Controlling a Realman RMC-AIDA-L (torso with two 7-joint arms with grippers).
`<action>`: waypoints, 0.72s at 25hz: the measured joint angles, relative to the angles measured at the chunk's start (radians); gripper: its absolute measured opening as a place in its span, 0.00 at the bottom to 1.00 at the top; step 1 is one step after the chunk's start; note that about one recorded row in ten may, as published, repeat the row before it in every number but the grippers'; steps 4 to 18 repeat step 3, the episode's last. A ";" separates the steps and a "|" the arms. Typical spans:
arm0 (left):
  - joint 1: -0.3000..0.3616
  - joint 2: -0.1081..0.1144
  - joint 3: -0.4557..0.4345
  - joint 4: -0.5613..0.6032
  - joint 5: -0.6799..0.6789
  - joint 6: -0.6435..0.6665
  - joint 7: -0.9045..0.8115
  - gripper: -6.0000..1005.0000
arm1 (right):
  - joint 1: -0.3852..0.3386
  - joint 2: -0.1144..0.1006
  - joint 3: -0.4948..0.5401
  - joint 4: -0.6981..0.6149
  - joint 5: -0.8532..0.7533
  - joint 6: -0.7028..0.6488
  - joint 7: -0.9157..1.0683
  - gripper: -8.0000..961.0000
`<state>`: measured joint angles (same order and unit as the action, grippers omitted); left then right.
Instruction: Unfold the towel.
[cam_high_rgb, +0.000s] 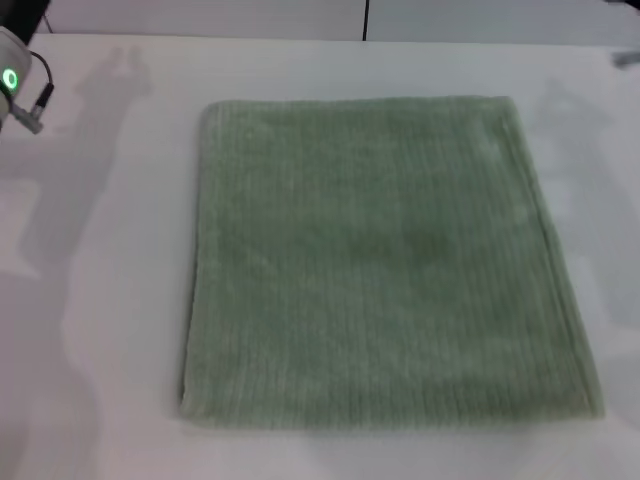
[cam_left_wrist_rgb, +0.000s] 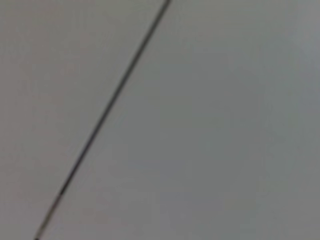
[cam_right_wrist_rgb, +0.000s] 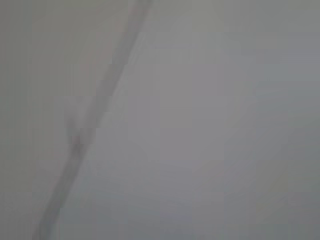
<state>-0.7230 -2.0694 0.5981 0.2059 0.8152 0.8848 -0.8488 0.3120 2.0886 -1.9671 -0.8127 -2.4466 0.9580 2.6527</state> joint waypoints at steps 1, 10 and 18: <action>-0.001 -0.001 0.001 -0.007 0.001 0.013 0.023 0.24 | -0.010 -0.001 0.001 0.021 0.038 0.007 0.000 0.01; -0.003 -0.003 0.003 -0.033 0.004 0.052 0.098 0.24 | -0.025 -0.003 0.006 0.059 0.097 0.009 0.000 0.01; -0.003 -0.003 0.003 -0.033 0.004 0.052 0.098 0.24 | -0.025 -0.003 0.006 0.059 0.097 0.009 0.000 0.01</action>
